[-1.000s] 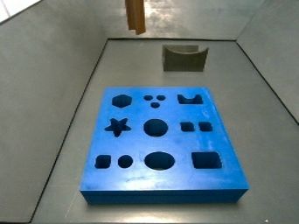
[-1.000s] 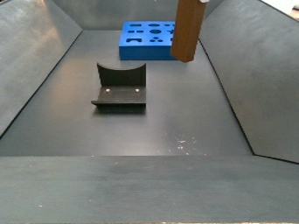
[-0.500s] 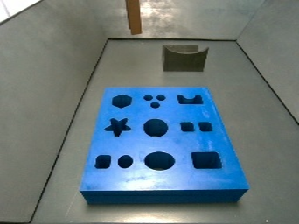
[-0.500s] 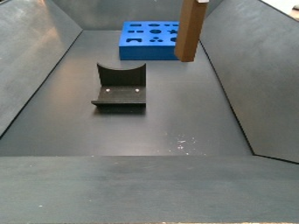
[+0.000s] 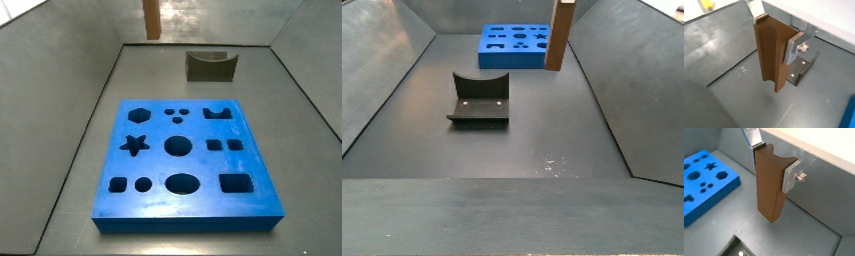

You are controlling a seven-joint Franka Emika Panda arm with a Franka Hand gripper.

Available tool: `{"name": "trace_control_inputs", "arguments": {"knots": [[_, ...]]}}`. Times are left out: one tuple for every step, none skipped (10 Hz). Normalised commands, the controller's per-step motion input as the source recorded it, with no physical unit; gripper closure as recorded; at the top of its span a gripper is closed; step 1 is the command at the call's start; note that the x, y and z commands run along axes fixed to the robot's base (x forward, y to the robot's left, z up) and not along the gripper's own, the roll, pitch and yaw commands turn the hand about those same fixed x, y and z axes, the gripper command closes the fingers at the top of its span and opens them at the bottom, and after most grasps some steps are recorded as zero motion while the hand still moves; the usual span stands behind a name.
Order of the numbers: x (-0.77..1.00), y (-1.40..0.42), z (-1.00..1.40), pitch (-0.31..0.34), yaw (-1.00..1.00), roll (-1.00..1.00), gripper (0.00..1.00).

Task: Pick up the arch object. Move up. Place the arch object on the fixture. Regrasp the arch object. Rotate the arch object. Move to above the board. Insert the arch object.
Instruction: Rotate the arch object.

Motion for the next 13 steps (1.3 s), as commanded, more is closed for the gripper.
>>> {"name": "trace_control_inputs", "arguments": {"knots": [[-0.02, 0.02, 0.02, 0.034, -1.0, -0.05, 1.0], [-0.02, 0.02, 0.02, 0.037, -1.0, -0.05, 1.0], [-0.02, 0.02, 0.02, 0.039, -1.0, -0.06, 1.0], [-0.02, 0.02, 0.02, 0.046, -1.0, -0.07, 1.0], [-0.02, 0.02, 0.02, 0.05, -1.0, -0.07, 1.0], [-0.02, 0.02, 0.02, 0.059, -1.0, -0.08, 1.0], [-0.02, 0.02, 0.02, 0.064, -1.0, -0.09, 1.0], [-0.02, 0.02, 0.02, 0.085, -1.0, -0.12, 1.0], [0.0, 0.0, 0.0, 0.028, -1.0, -0.04, 1.0], [0.0, 0.0, 0.0, 0.03, -1.0, -0.05, 1.0], [0.0, 0.0, 0.0, 0.032, -1.0, -0.05, 1.0], [0.0, 0.01, 0.0, 0.036, -1.0, -0.05, 1.0], [0.0, 0.01, 0.0, 0.039, -1.0, -0.06, 1.0]]}}
